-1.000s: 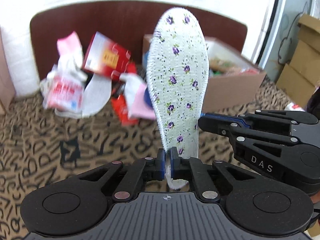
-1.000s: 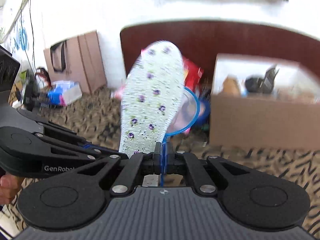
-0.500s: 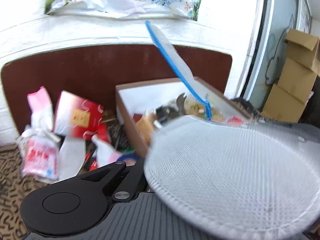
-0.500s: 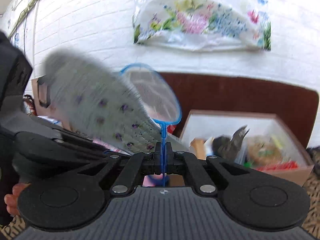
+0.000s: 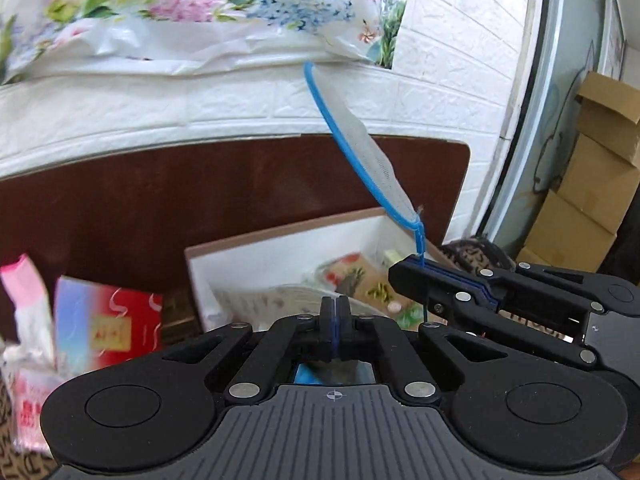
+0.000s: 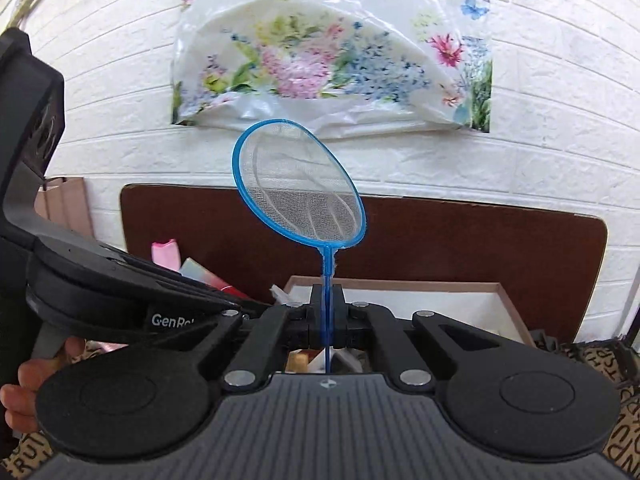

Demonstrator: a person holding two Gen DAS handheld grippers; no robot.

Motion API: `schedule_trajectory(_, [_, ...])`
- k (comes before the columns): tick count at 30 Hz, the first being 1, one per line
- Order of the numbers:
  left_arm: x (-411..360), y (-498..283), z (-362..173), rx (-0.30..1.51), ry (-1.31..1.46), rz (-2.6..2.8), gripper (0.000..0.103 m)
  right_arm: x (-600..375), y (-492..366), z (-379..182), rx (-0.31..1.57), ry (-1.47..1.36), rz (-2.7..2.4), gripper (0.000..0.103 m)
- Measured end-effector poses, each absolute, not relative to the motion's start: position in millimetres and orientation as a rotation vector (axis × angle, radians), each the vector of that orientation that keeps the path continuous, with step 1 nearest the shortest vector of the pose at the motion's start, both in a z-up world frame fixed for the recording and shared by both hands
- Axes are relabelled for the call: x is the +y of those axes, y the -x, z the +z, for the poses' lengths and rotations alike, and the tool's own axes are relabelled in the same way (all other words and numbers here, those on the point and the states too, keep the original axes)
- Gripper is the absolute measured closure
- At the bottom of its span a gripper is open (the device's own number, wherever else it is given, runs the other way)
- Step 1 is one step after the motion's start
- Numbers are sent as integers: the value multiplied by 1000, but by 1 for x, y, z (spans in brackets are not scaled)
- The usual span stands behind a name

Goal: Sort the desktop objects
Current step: 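Carry both items over the cardboard box and open both grippers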

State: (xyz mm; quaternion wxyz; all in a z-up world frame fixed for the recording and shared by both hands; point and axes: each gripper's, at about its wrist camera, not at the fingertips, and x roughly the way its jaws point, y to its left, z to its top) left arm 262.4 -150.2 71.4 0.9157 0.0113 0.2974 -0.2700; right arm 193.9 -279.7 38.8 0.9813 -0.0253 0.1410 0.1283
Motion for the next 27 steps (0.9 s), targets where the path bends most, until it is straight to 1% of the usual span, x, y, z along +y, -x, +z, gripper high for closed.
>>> schedule_trajectory(4, [-165,-284,71,620,-23,-557,103,-292,-213,46,273,79,219,101])
schedule_trajectory(8, [-174,-296,51,659,-45,-547,103,-303,-233,38,300,100,184,101])
schedule_trajectory(9, [-174,-297,44,671,-48,-545,97,-306,-238,32,318,112,174,101])
schedule_trajectory(10, [-172,-298,37,683,-45,-542,81,-309,-242,25,339,119,162,101])
schedule_trajectory(11, [-170,-300,30,698,-38,-534,80,-312,-246,17,357,129,153,101])
schedule_trajectory(12, [-168,-302,23,709,-29,-522,77,-314,-250,8,377,140,147,101])
schedule_trajectory(14, [-164,-305,11,731,-20,-516,61,-318,-256,-11,419,157,138,99])
schedule_trajectory(15, [-161,-305,6,737,-12,-513,40,-319,-259,-21,446,166,138,99])
schedule_trajectory(16, [-158,-304,3,730,-1,-503,22,-320,-260,-28,466,178,140,95])
schedule_trajectory(17, [-154,-301,1,709,10,-489,18,-320,-261,-34,483,189,137,84])
schedule_trajectory(18, [-151,-297,0,678,16,-470,12,-321,-260,-40,492,196,128,75])
schedule_trajectory(19, [-147,-294,0,654,19,-457,9,-322,-258,-44,490,197,118,50])
schedule_trajectory(20, [-144,-292,-1,637,22,-447,6,-323,-255,-47,481,191,105,31])
schedule_trajectory(21, [-142,-289,-1,627,23,-437,0,-324,-251,-48,474,183,95,28])
schedule_trajectory(22, [-140,-286,0,619,21,-424,0,-326,-248,-49,471,174,91,25])
schedule_trajectory(24, [-137,-279,-1,599,13,-404,0,-329,-242,-50,477,163,84,16])
schedule_trajectory(25, [-136,-276,-2,593,9,-404,0,-330,-239,-50,474,162,73,14])
schedule_trajectory(27, [-134,-270,-4,588,0,-406,0,-331,-231,-49,468,176,64,14])
